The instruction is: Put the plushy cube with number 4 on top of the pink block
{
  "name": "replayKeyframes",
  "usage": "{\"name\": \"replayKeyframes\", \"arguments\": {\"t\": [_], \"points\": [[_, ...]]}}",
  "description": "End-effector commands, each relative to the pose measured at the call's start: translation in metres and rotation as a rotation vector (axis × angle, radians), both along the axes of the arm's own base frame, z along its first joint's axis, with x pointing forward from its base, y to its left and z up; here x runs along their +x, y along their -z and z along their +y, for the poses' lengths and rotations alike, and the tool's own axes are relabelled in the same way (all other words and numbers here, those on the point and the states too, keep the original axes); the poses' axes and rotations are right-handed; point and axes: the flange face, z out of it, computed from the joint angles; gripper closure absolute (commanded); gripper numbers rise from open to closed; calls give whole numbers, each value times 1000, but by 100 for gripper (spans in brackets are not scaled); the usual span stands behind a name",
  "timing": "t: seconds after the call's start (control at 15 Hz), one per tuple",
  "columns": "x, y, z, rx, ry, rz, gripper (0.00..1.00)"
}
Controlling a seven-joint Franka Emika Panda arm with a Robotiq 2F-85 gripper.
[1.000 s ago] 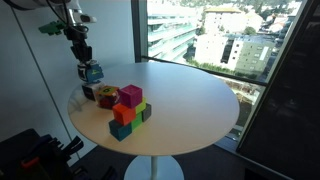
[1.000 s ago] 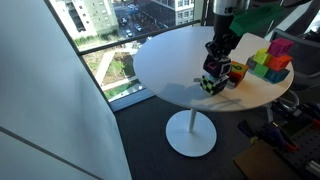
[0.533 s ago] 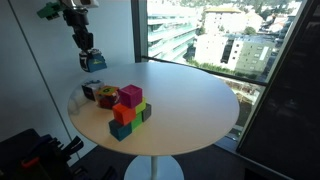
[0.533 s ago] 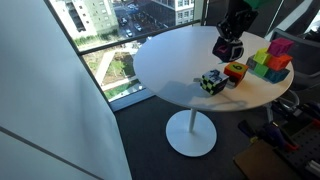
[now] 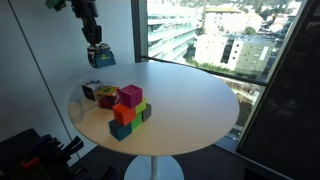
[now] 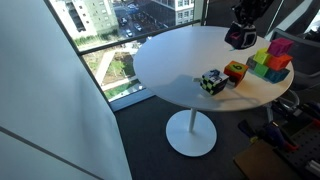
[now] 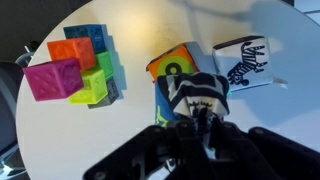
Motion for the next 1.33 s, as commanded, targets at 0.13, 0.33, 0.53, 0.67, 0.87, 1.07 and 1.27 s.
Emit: {"name": "replayKeyframes", "arguments": {"t": [0.13, 0.33, 0.53, 0.67, 0.87, 1.07, 1.27], "points": [[4, -27, -36, 59, -22, -15, 93], [8, -36, -49, 96, -105, -29, 93], [10, -43, -59, 131, -181, -30, 93], [11, -45, -63, 141, -212, -28, 93], [11, -36, -61, 120, -200, -28, 93], [11, -34, -61, 120, -202, -23, 81], [12, -33, -60, 120, -202, -21, 81]]}}
